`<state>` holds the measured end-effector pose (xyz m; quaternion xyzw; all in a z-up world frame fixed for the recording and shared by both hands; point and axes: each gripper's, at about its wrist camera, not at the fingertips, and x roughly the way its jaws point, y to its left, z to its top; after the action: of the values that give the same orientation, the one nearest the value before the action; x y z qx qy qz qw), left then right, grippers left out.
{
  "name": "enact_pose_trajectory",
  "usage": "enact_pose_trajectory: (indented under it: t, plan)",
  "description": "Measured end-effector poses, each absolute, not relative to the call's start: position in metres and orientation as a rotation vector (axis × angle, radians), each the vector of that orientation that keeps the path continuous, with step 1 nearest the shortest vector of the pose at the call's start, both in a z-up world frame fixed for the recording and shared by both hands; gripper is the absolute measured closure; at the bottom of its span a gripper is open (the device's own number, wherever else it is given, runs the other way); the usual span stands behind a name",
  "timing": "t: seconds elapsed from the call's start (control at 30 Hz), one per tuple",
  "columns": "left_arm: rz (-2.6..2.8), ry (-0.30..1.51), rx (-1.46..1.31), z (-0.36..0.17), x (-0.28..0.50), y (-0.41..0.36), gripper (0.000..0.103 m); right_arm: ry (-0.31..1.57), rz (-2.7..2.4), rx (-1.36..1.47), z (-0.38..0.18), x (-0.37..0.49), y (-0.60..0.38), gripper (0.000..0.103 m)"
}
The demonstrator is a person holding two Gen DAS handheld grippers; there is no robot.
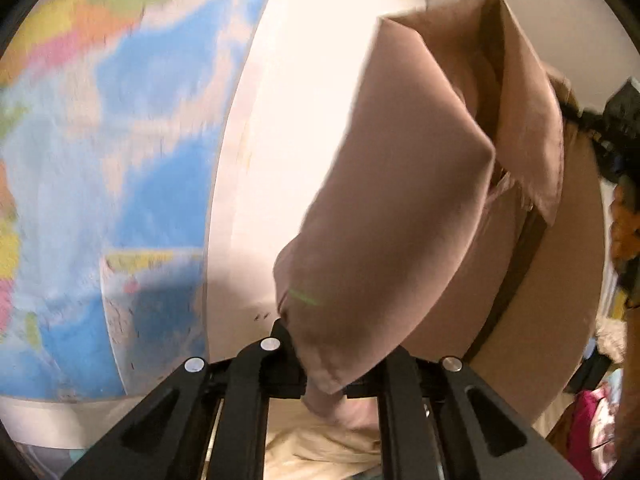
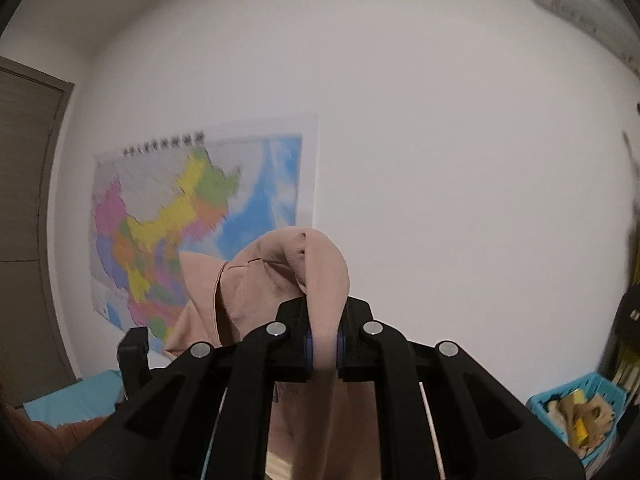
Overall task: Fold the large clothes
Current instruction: 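Grasp the pink jacket collar with the left tool while the right tool holds it up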
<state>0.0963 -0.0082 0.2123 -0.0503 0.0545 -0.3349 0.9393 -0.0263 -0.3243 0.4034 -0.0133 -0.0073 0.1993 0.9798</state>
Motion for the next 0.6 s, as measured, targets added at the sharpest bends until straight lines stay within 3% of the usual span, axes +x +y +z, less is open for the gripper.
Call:
enact_pose_trajectory:
  t: [0.27, 0.6]
  plan:
    - [-0.546, -0.018, -0.001, 0.279, -0.028, 0.045, 0.094, -0.045, 0.526, -0.001, 0.420, -0.114, -0.317, 0.095]
    - [-0.247, 0.000, 0.179, 0.289, -0.171, 0.108, 0.094, 0.026, 0.826, 0.111, 0.377, -0.190, -0.275, 0.095]
